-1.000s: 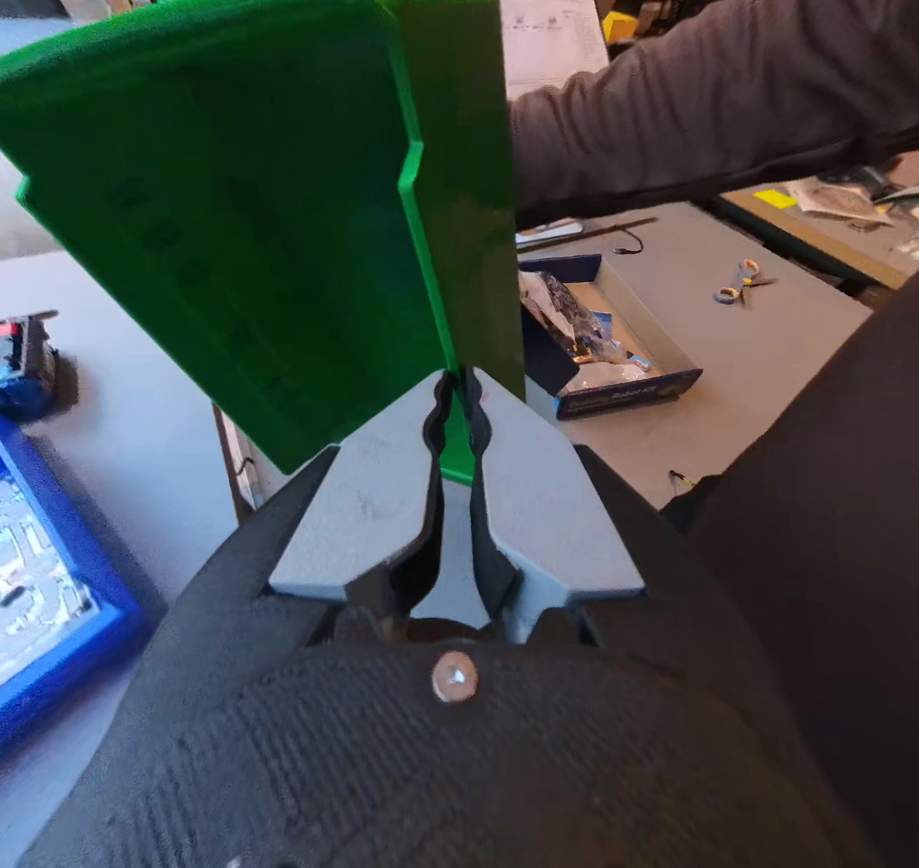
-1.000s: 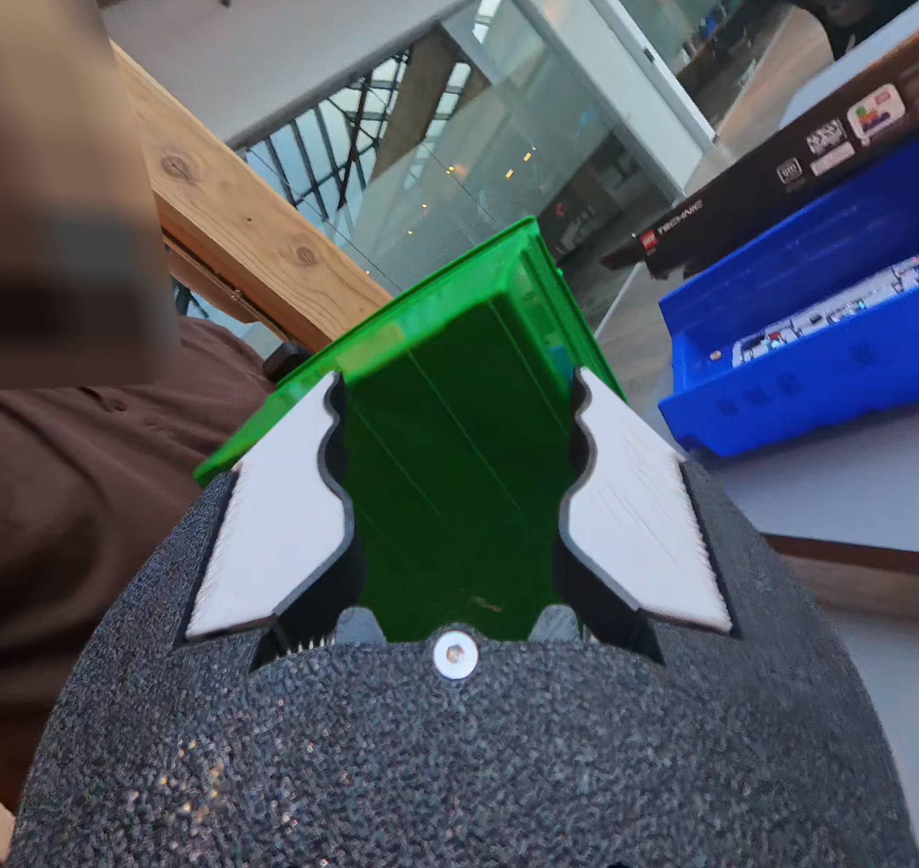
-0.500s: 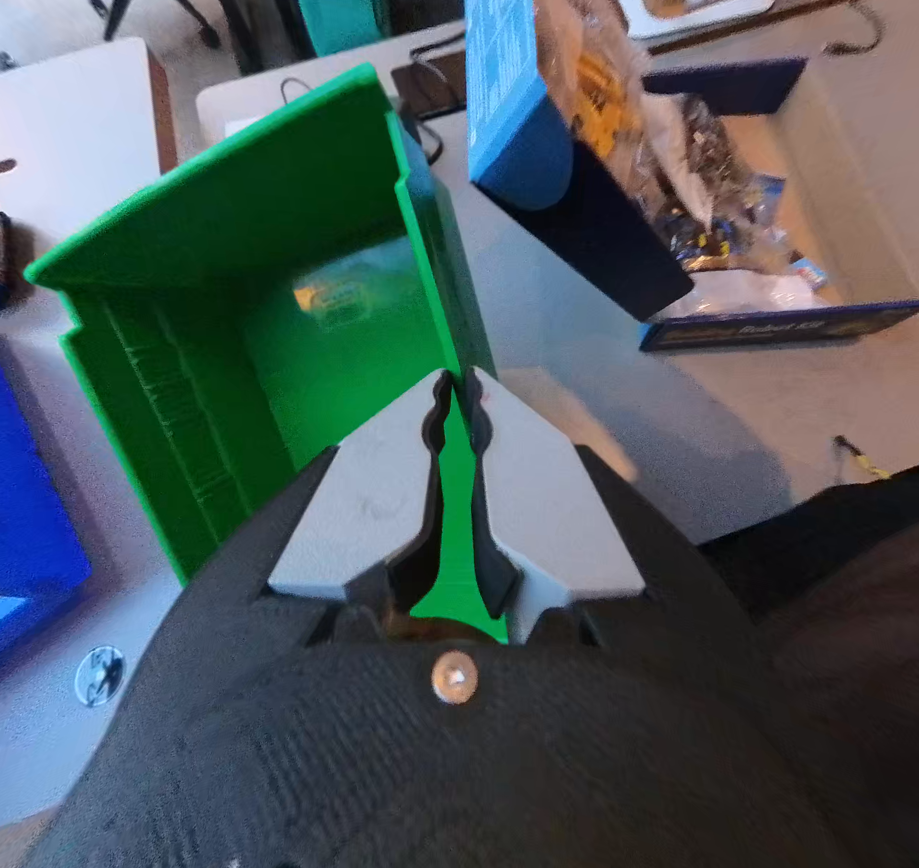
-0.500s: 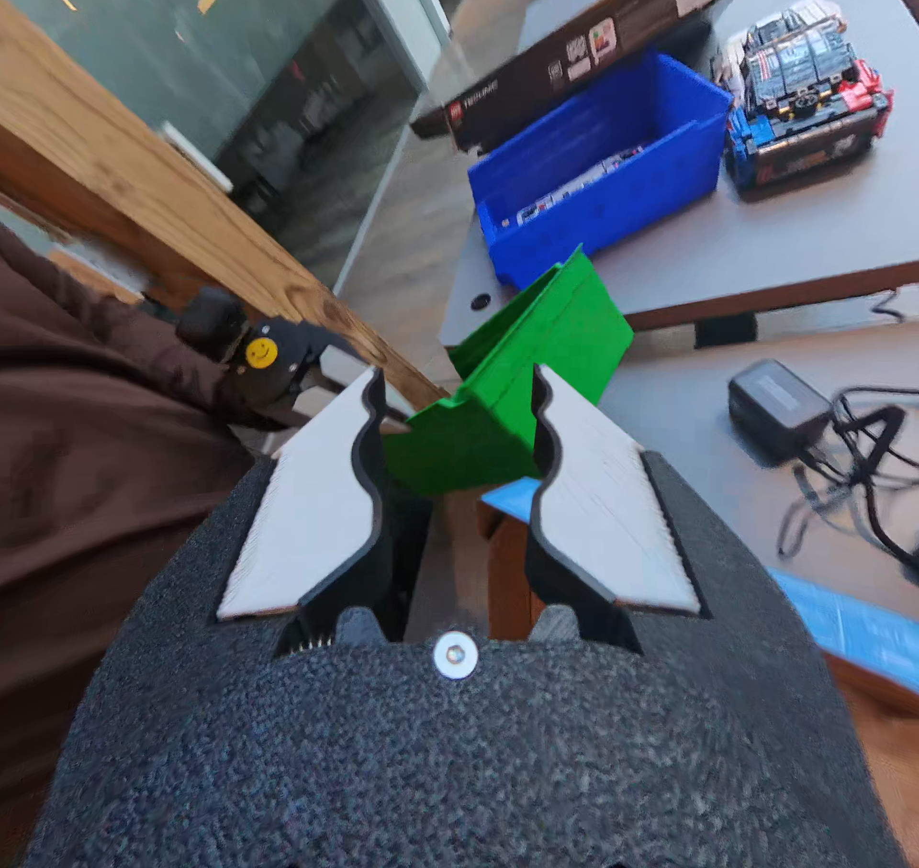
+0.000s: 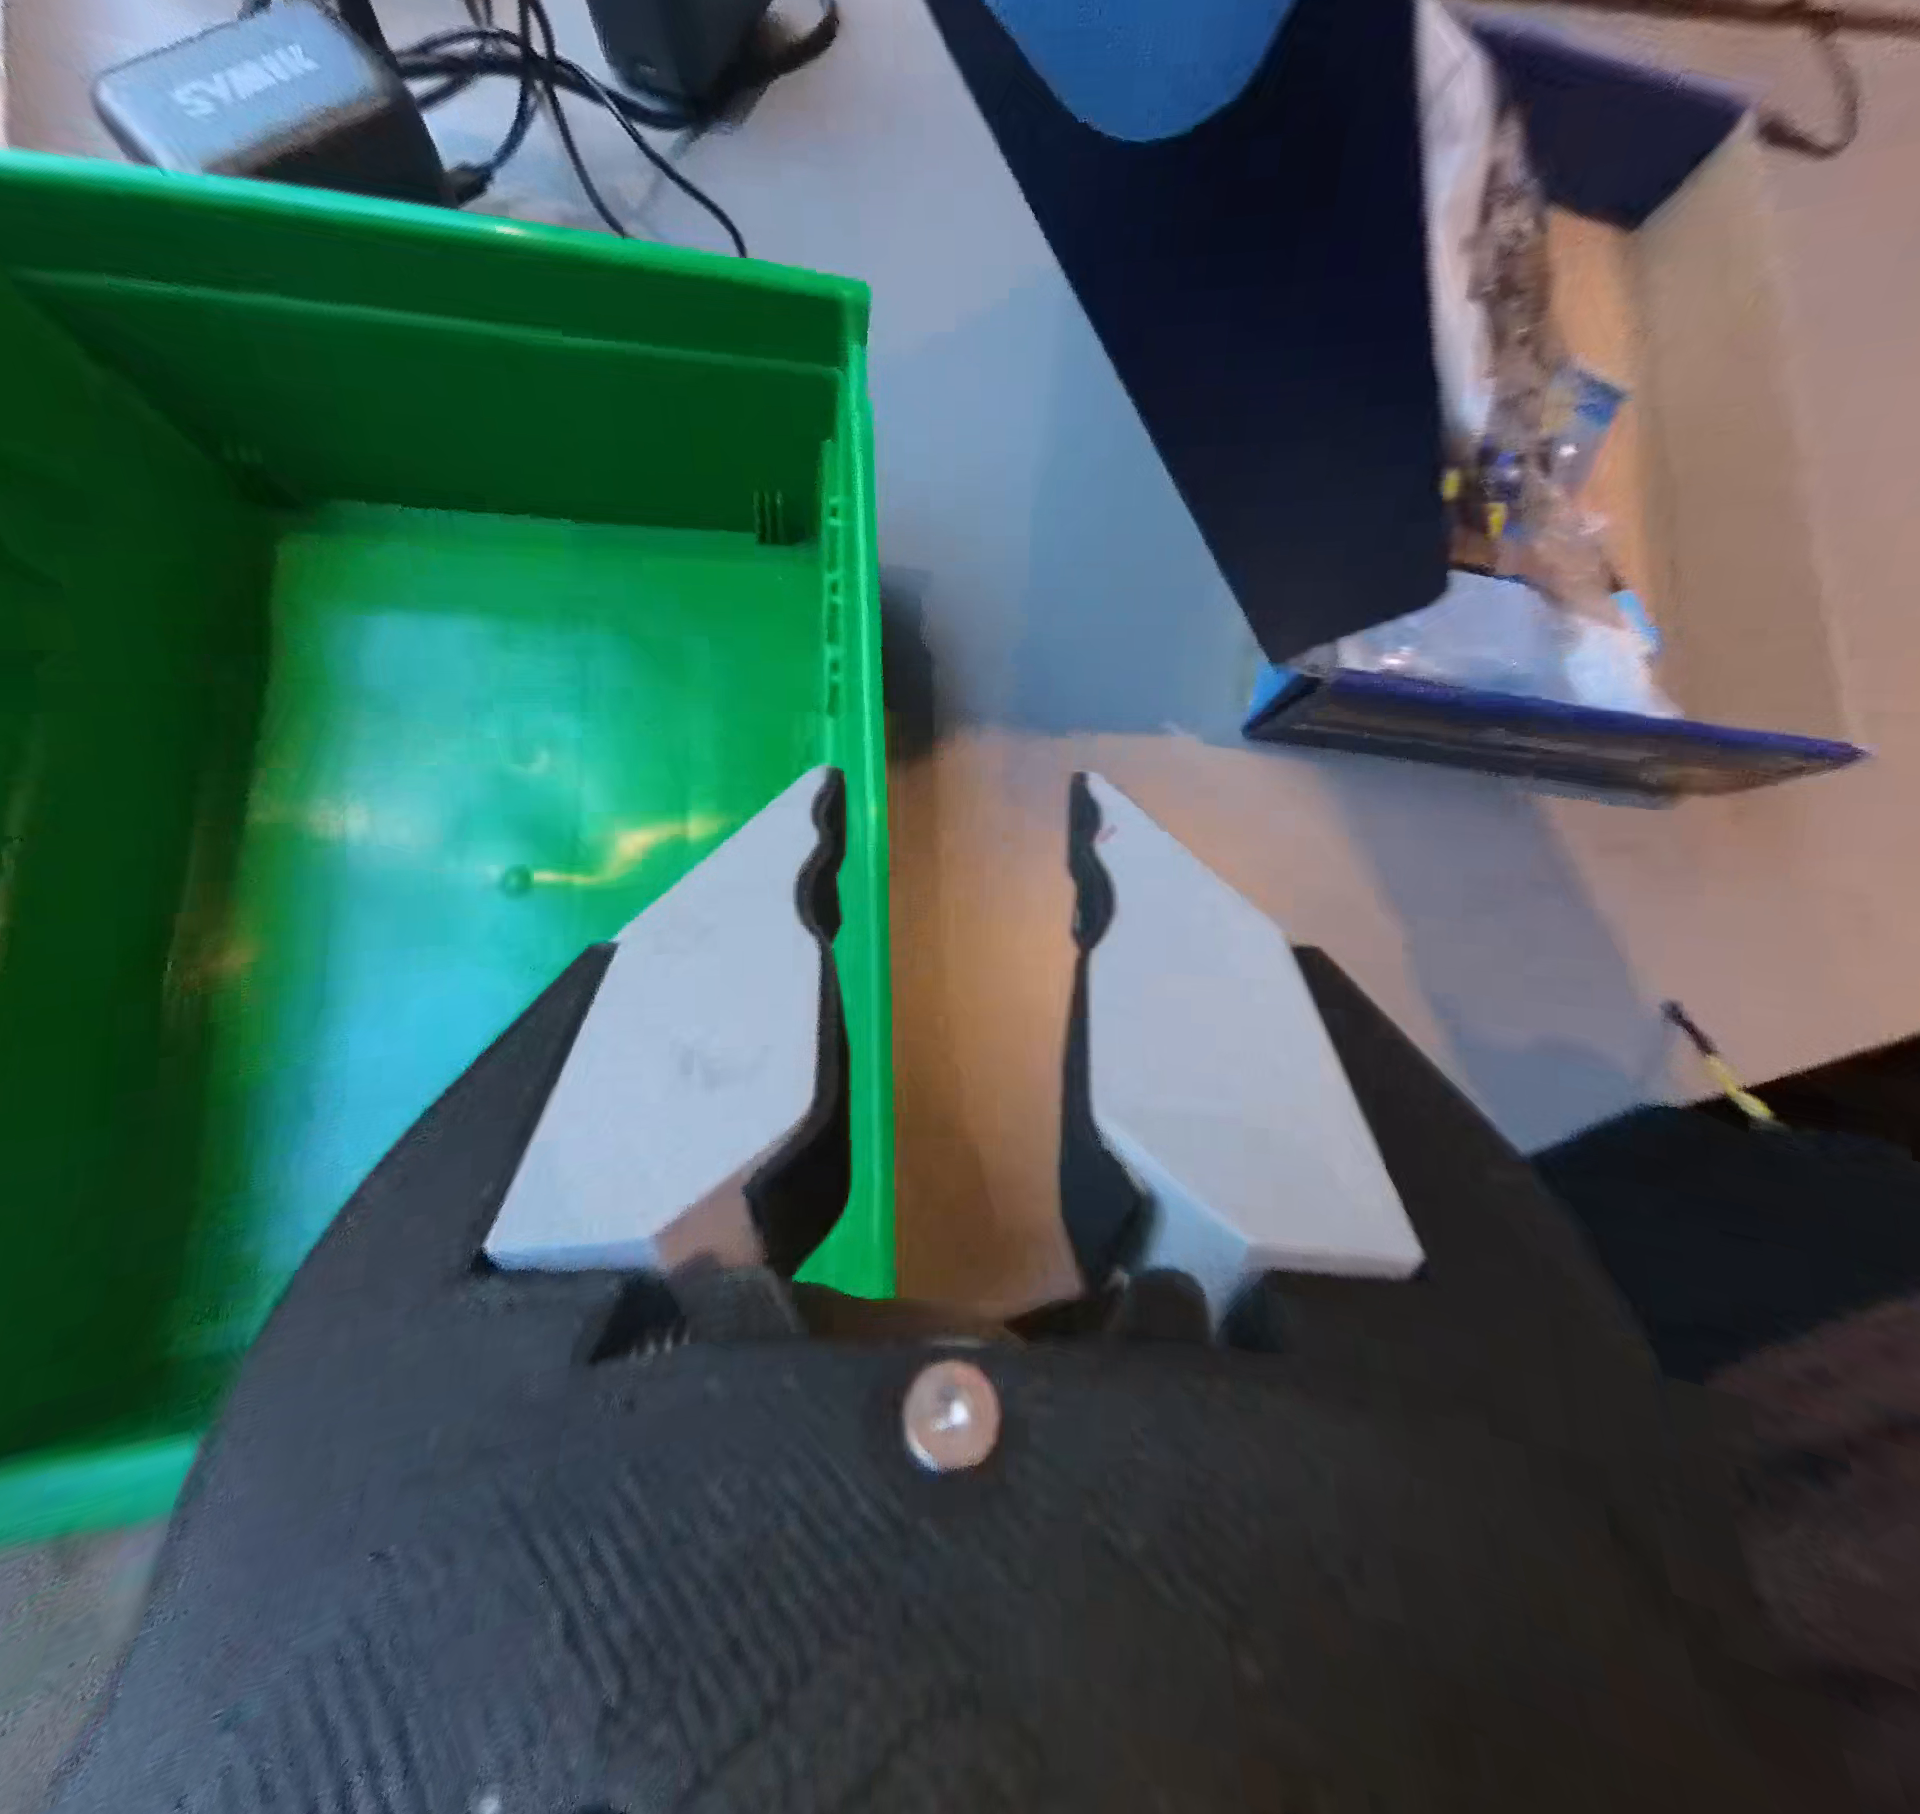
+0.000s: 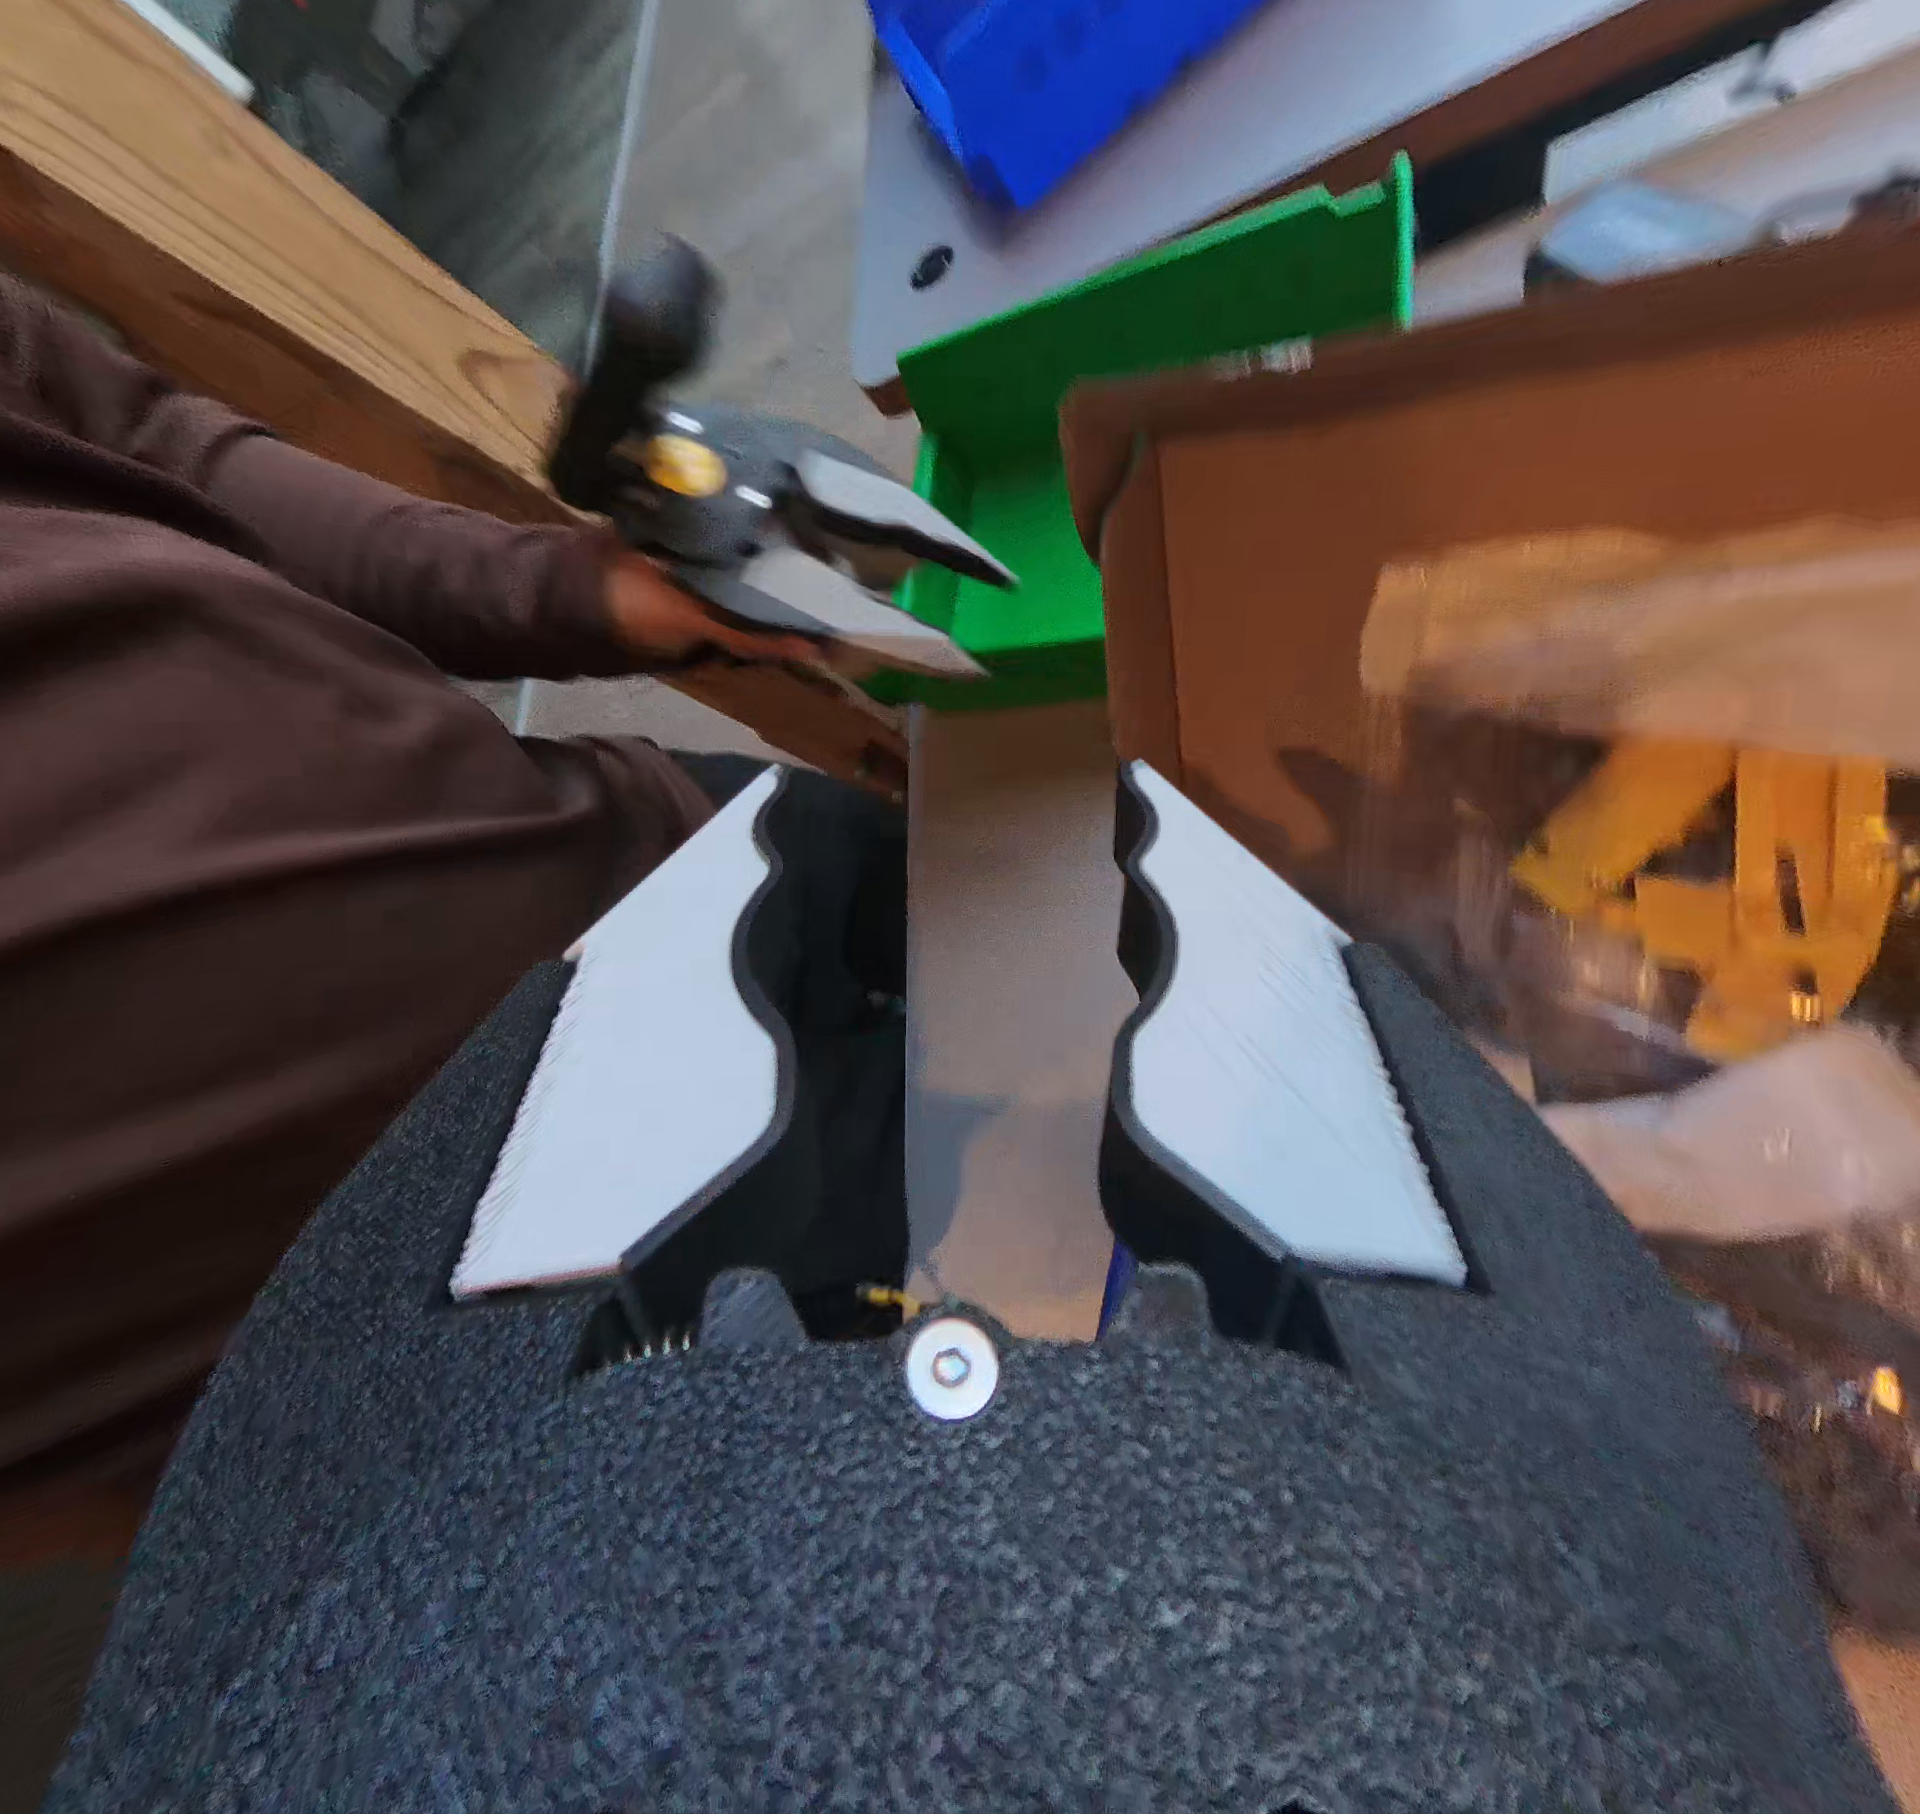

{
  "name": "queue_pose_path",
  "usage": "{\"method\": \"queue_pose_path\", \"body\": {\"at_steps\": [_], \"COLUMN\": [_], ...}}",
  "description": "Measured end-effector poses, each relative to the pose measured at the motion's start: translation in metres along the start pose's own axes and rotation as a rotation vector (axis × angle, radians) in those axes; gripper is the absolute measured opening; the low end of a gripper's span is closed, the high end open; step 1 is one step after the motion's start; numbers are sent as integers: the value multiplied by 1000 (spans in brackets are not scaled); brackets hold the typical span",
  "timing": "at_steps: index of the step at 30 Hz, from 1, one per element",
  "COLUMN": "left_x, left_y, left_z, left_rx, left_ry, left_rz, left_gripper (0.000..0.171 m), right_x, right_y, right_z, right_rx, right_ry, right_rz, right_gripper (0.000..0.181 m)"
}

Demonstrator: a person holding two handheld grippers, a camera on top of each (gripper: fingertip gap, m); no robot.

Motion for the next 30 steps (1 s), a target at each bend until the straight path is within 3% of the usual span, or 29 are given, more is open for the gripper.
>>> {"method": "queue_pose_path", "body": {"at_steps": [1, 5, 8, 10, 14, 18, 22, 25, 30], "left_x": [23, 100, 126, 125, 95, 50, 17, 5, -6], "left_y": [12, 102, 164, 180, 162, 136, 128, 119, 109], "left_z": [7, 16, 8, 3, 2, 18, 28, 38, 44], "left_rx": [23, 123, 145, 96, 21, -30, -66, -116, -153], "left_ry": [31, 72, 44, 33, -35, -106, -262, -311, -379], "left_rz": [33, 29, -48, -93, -80, -51, -38, 22, 166], "left_gripper": [51, 54, 50, 50, 53, 54, 74, 67, 73], "right_x": [4, 11, -2, -14, -14, 13, 45, 70, 91], "right_y": [11, 47, 64, 74, 94, 123, 165, 198, 252], "right_z": [1, -1, -4, -1, 21, 66, 106, 124, 139], "right_rx": [-24, -144, -212, -227, -194, -133, -31, -27, 54], "right_ry": [23, 159, 230, 242, 330, 467, 537, 517, 550], "right_rz": [-18, -10, 24, 25, 40, 115, 169, 287, 435], "right_gripper": [60, 60, 60, 58, 31, 33, 36, 36, 35]}}
Point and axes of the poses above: each gripper's, where its closed fingertips meet, x back along the fingers, y out of its underside, z = x × y across the jaws, the point moved 9 cm from there along x, back along the fingers, and after that the axes turned 8 degrees about y, right-handed, at the moved point
